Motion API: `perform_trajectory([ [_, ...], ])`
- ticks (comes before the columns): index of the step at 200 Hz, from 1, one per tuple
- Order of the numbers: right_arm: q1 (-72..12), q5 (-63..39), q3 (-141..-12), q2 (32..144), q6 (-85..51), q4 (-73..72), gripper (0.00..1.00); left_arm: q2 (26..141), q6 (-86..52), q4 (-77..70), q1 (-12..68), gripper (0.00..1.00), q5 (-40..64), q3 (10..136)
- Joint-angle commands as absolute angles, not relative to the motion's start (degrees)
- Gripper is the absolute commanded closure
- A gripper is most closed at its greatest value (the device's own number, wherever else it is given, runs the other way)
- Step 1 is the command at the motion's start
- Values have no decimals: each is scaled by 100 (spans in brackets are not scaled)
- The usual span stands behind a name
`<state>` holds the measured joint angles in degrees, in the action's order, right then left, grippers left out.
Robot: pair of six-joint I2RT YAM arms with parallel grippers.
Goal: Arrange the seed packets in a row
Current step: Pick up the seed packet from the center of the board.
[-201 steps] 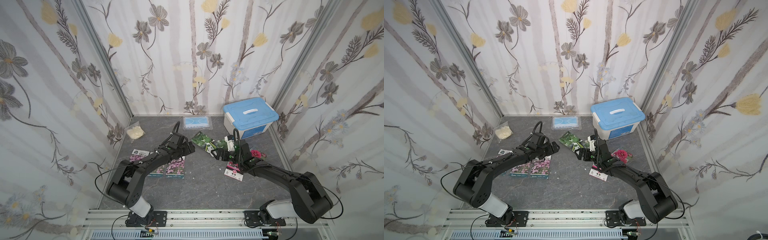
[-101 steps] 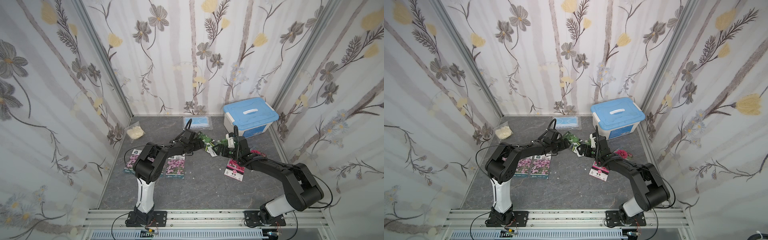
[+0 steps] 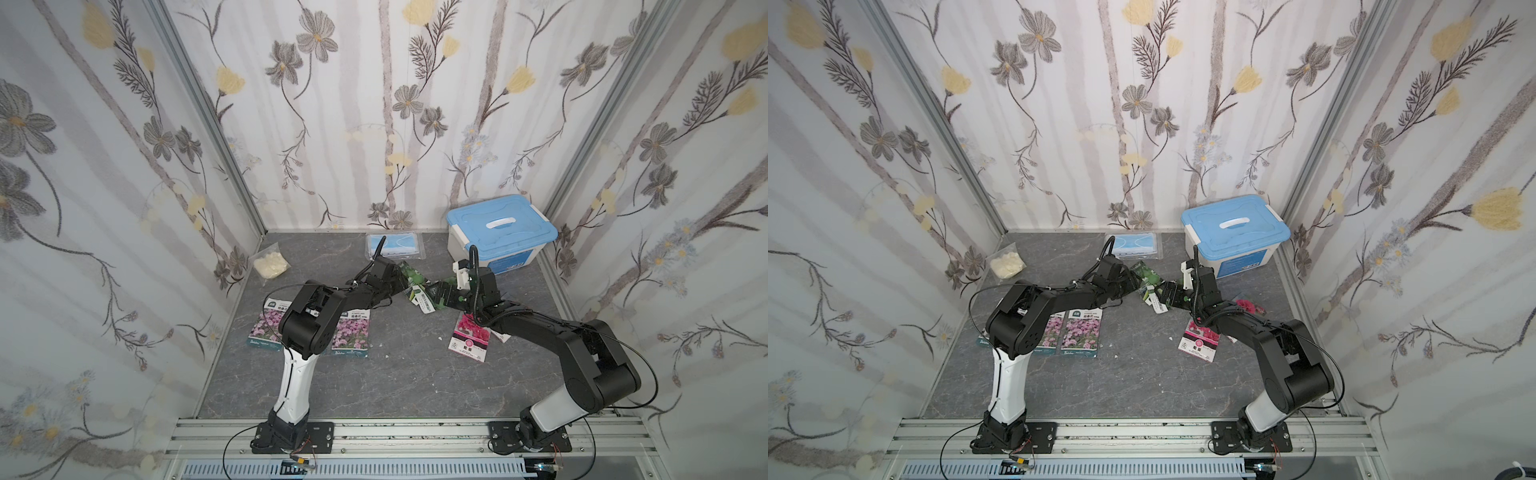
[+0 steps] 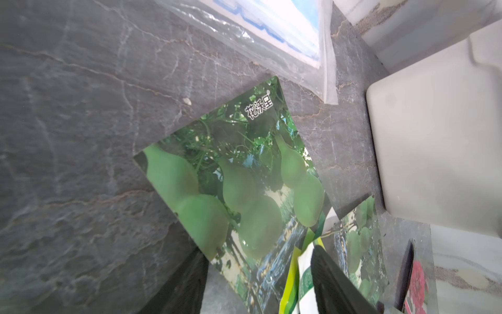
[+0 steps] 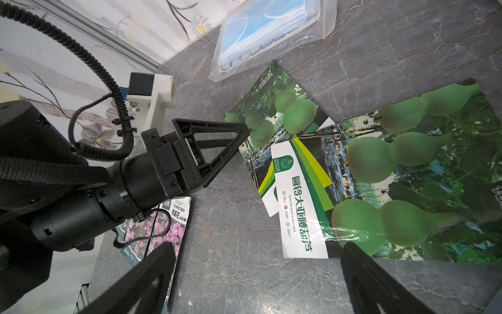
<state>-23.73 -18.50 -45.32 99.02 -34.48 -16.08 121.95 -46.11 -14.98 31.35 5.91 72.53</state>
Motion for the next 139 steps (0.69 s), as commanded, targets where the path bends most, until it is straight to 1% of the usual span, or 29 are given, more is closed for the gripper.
perform_trajectory([
  [1,-2350,-1976,-4479,9807,-3481,-1856,3,12377,-4967,-1115,3162,39,321,7207],
  [35,-2335,-2041,-4316,9673,-3511,-1931,3,12581,-5300,-1663,3164,44,369,7214],
  [49,-2323,-2053,-4157,9613,-3537,-1982,3,12698,-5398,-1846,3171,51,436,7272],
  [57,-2329,-2057,-4077,9572,-3549,-2019,3,12766,-5437,-1927,3164,56,487,7318],
  [76,-2321,-2065,-3977,9504,-3554,-2039,2,12906,-5436,-1987,3173,72,595,7481],
  [83,-2321,-2064,-3944,9485,-3555,-2039,3,12943,-5427,-1971,3175,80,606,7534],
  [97,-2312,-2074,-3886,9433,-3549,-2049,3,13013,-5369,-1917,3177,90,649,7654],
  [106,-2312,-2083,-3852,9397,-3549,-2057,3,13052,-5307,-1830,3173,100,675,7740],
  [139,-2315,-2069,-3740,9308,-3514,-2058,2,13029,-5154,-1666,3171,100,668,7882],
])
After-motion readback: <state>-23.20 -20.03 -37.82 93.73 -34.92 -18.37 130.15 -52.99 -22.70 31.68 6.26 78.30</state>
